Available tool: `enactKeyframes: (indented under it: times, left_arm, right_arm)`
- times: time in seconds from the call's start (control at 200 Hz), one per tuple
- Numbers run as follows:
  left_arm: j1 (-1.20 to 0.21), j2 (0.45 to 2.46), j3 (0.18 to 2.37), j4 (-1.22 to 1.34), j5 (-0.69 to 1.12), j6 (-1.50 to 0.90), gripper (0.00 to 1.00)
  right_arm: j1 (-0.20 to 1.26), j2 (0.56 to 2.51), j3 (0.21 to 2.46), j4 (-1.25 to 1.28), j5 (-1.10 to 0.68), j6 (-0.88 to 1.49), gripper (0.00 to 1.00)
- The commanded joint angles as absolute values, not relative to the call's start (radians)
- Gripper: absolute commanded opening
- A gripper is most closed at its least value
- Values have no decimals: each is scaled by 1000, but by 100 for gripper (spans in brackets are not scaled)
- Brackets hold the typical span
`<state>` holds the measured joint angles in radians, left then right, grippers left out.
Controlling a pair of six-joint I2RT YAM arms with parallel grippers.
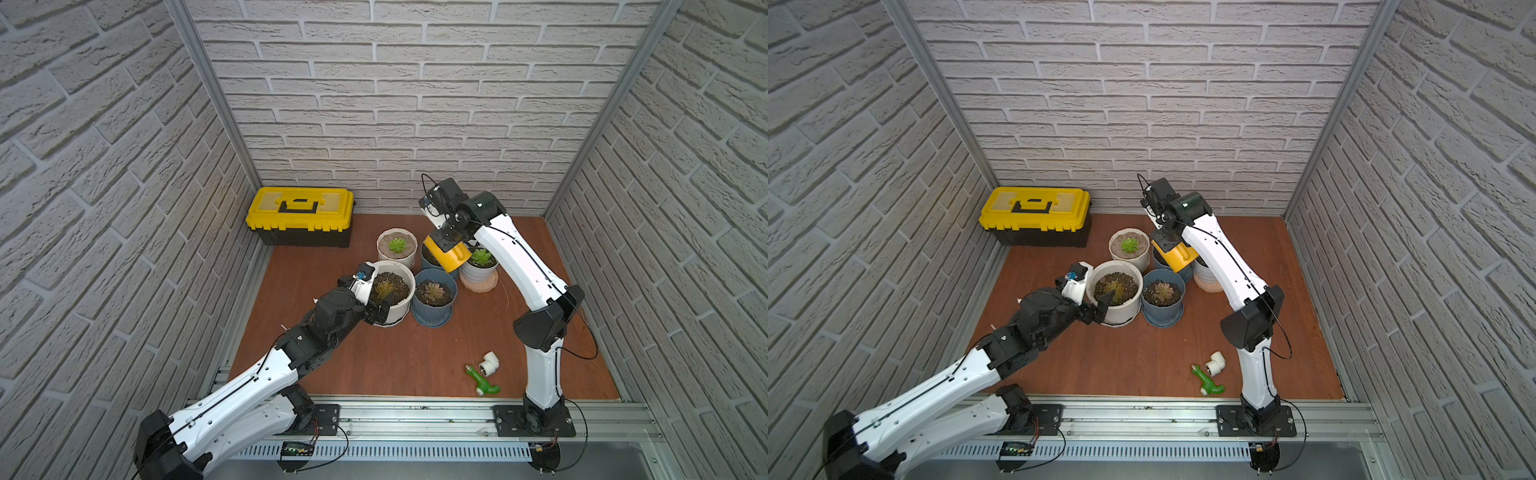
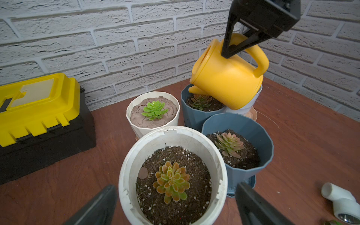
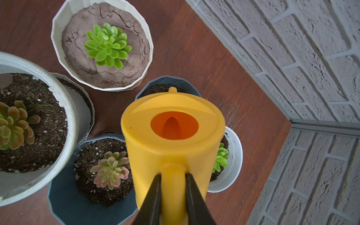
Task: Water the succulent around the soil edge
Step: Water the soil of the potted plant with water.
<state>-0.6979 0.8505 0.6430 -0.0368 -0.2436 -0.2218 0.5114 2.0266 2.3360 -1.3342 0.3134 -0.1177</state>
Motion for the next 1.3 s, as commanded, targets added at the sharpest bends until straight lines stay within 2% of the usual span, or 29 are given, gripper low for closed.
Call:
enactKeyframes:
  times: [0.0, 1.295]
  left_arm:
    - [-697, 839, 627, 6, -244, -224, 99]
    - [-697, 835, 626, 8, -233, -228, 99]
  right_arm:
    - [500, 1994, 2367, -1319, 331, -91, 3]
    - [461, 1934, 2339, -1399, 391, -30, 2]
